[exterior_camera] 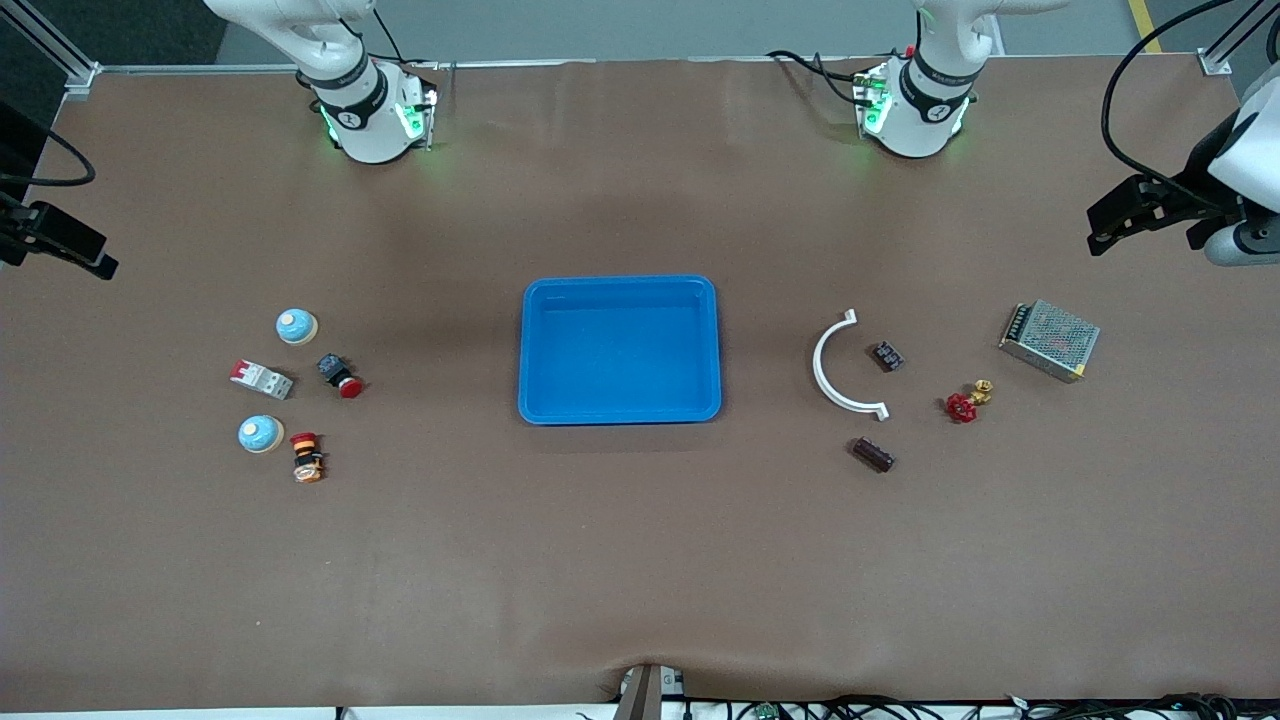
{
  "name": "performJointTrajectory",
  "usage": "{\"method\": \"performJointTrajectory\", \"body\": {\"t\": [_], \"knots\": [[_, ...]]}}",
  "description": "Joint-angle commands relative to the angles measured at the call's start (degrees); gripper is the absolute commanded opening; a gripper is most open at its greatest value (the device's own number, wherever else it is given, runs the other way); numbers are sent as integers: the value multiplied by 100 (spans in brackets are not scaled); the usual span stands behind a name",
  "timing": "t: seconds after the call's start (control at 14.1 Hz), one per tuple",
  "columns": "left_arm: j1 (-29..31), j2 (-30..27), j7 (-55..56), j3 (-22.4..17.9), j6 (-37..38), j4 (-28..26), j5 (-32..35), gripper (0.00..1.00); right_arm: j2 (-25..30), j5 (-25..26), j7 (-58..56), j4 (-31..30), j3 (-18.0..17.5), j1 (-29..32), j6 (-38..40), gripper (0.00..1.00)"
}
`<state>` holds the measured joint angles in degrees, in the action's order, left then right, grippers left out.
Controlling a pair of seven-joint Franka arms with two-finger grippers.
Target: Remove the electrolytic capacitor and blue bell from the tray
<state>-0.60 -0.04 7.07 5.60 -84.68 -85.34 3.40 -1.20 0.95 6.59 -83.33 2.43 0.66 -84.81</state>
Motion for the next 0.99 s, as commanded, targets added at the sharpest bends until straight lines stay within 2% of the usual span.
{"method": "performJointTrajectory", "body": {"t": [0.0, 0.71, 0.92], "knots": [[7, -49, -100, -7, 83, 9, -93, 100, -38, -7, -44, 396, 12, 57, 351, 100], [16, -93, -109, -15, 83, 35, -93, 100, -179, -69, -26, 537, -5, 57, 352, 100], [16, -111, -100, -15, 92, 26, -93, 100, -301, -243, 27, 389, 3, 109, 80, 100]]}}
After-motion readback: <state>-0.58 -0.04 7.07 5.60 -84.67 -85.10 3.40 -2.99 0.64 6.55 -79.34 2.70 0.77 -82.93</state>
